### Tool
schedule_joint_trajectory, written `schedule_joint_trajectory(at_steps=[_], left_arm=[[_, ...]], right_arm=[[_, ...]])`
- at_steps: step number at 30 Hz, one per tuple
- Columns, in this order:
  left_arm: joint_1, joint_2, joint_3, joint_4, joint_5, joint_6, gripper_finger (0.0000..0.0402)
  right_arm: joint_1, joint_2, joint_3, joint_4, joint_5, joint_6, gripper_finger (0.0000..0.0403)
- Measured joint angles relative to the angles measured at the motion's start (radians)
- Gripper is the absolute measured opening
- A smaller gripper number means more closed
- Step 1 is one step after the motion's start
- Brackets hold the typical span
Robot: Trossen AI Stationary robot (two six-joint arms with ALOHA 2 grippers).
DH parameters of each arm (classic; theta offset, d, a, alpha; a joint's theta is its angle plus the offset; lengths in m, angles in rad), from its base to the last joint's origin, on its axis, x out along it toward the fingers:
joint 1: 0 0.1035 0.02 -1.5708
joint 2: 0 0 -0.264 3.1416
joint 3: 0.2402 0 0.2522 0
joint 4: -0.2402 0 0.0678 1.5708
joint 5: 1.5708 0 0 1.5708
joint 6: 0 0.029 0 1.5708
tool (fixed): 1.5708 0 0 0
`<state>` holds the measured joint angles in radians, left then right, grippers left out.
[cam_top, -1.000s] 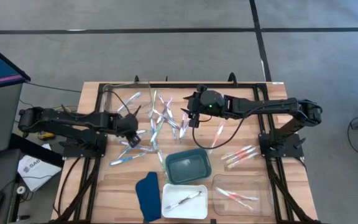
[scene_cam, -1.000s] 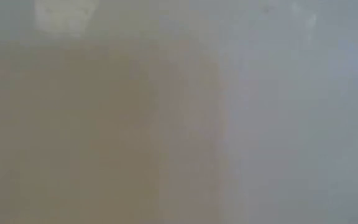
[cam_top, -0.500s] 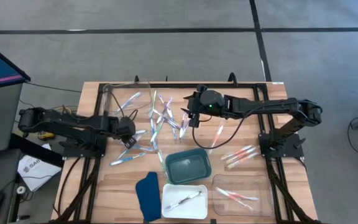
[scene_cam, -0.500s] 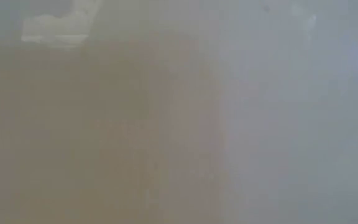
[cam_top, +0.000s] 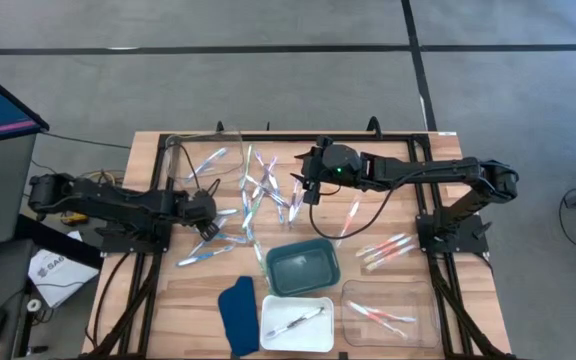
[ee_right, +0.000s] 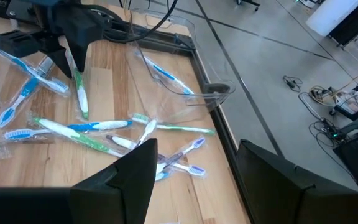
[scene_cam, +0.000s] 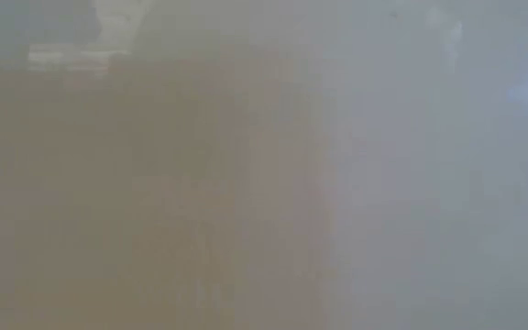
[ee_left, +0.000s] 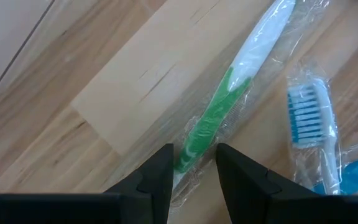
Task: Pick & Place Toothbrushes
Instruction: Put the green toothbrush into the green bin
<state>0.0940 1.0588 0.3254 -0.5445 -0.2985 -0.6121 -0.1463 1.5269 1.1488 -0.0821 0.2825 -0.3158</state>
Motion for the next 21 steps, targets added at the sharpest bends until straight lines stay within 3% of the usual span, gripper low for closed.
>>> schedule_joint_trajectory(at_steps=[12,21], left_arm=[[0.018,0.003,-0.005,0.021,-0.004,-0.019,0.0112],[0.025,0.004,-0.006,0.032,0.020,-0.052,0.0027]], right_arm=[[0.000,0.000,0.000,0.000,0.000,0.002,0.0216],[0.000,0.000,0.000,0.000,0.000,0.003,0.0216]])
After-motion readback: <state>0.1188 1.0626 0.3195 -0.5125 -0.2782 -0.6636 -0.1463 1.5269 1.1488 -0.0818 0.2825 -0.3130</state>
